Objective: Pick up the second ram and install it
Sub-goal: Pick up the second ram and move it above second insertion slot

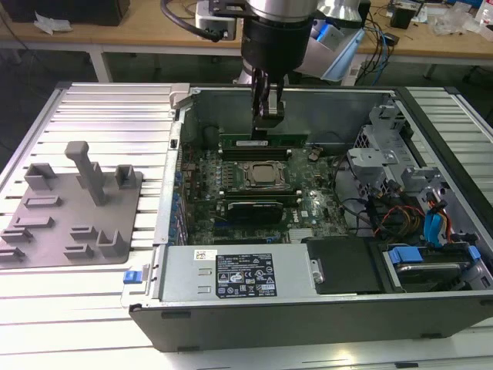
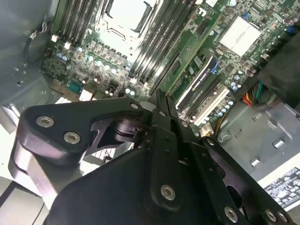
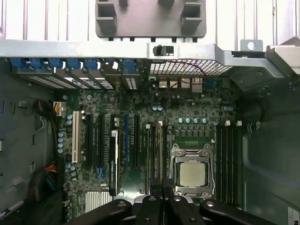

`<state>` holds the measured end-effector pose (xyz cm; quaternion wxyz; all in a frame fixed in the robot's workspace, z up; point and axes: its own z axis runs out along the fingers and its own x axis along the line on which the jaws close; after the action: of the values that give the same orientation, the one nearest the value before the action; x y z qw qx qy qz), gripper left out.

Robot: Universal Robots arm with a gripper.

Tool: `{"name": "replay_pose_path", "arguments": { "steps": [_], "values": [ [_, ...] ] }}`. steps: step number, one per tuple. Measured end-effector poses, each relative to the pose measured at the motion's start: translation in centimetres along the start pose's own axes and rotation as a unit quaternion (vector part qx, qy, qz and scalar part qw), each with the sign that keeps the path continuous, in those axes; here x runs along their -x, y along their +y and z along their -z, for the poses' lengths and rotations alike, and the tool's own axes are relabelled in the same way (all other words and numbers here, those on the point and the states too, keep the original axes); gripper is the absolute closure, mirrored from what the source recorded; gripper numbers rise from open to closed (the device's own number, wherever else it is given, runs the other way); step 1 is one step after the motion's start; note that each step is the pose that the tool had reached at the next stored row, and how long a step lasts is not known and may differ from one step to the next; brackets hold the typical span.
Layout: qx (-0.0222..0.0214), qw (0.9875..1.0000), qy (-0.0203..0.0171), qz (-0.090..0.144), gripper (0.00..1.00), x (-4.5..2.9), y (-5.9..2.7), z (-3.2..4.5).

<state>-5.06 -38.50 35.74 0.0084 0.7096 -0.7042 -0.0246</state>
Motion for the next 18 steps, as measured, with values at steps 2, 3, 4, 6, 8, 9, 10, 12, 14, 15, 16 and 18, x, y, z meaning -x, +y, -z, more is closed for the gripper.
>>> {"name": "replay_pose_path", "arguments": {
  "steps": [2,3,4,6,8,9,10,12,14,15,16,18],
  "values": [
    [0.0001,1.0000,0.0001,0.000,0.91,0.13,-0.03,-0.55],
    [0.0000,1.0000,0.0000,0.000,0.91,0.23,-0.04,-0.88],
    [0.0000,1.0000,0.0000,-0.001,0.91,0.41,-0.06,-1.32],
    [0.0000,1.0000,0.0000,-0.001,0.91,0.50,-0.08,-1.61],
    [0.0000,1.0000,0.0000,-0.001,0.91,0.69,-0.10,-2.07],
    [0.0000,1.0000,0.0000,-0.001,0.91,0.85,-0.11,-2.48],
    [0.0001,1.0000,0.0000,-0.002,0.91,0.94,-0.11,-2.74],
    [0.0000,1.0000,-0.0001,-0.003,0.91,1.06,-0.12,-3.28],
    [0.0000,1.0000,-0.0001,-0.004,0.91,1.31,-0.12,-3.68],
    [-0.0001,1.0000,-0.0002,-0.004,0.91,1.35,-0.13,-3.79],
    [0.0000,1.0000,-0.0001,-0.004,0.91,1.38,-0.13,-3.85],
    [0.0000,1.0000,-0.0001,-0.004,0.91,1.41,-0.12,-3.95]
  ]
}}
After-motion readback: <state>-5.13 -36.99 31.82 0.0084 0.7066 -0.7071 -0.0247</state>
